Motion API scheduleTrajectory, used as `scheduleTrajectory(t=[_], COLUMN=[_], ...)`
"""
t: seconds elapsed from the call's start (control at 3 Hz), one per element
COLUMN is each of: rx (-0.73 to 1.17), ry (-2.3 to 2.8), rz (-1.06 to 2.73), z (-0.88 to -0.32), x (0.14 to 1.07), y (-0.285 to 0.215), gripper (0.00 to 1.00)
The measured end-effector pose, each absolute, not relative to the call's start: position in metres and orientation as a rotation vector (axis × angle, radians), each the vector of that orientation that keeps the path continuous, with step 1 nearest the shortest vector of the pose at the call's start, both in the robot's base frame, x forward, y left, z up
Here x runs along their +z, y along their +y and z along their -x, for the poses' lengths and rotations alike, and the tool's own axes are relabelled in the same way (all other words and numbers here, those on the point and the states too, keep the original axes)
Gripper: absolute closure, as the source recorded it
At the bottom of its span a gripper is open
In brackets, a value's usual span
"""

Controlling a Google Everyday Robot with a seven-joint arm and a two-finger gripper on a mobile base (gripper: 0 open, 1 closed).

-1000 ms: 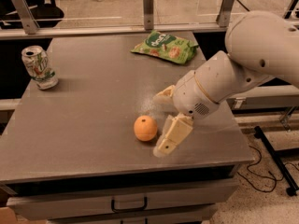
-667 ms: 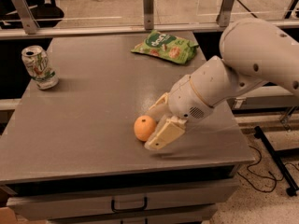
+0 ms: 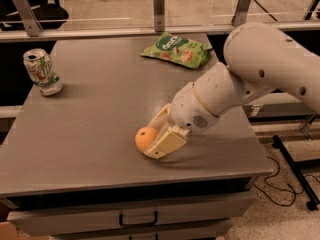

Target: Move orange near green rice chip bag

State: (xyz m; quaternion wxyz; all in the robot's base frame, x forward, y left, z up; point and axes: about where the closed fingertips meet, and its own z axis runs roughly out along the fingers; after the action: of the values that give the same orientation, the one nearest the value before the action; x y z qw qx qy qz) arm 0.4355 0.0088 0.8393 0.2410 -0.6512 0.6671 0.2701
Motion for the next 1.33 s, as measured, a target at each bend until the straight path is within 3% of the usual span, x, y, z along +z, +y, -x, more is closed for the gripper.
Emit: scheduleTrajectory(t=[0.33, 0.67, 1.33], rx=[0.675, 0.519, 0.477], ry=[1.859, 1.863, 1.828], rz=[1.722, 1.608, 1.584], z=[-0.462, -0.51, -0.52], x=[0.851, 0.891, 0.916], y=[-0.016, -0.078, -0.081], gripper=[1.0, 1.0, 1.0])
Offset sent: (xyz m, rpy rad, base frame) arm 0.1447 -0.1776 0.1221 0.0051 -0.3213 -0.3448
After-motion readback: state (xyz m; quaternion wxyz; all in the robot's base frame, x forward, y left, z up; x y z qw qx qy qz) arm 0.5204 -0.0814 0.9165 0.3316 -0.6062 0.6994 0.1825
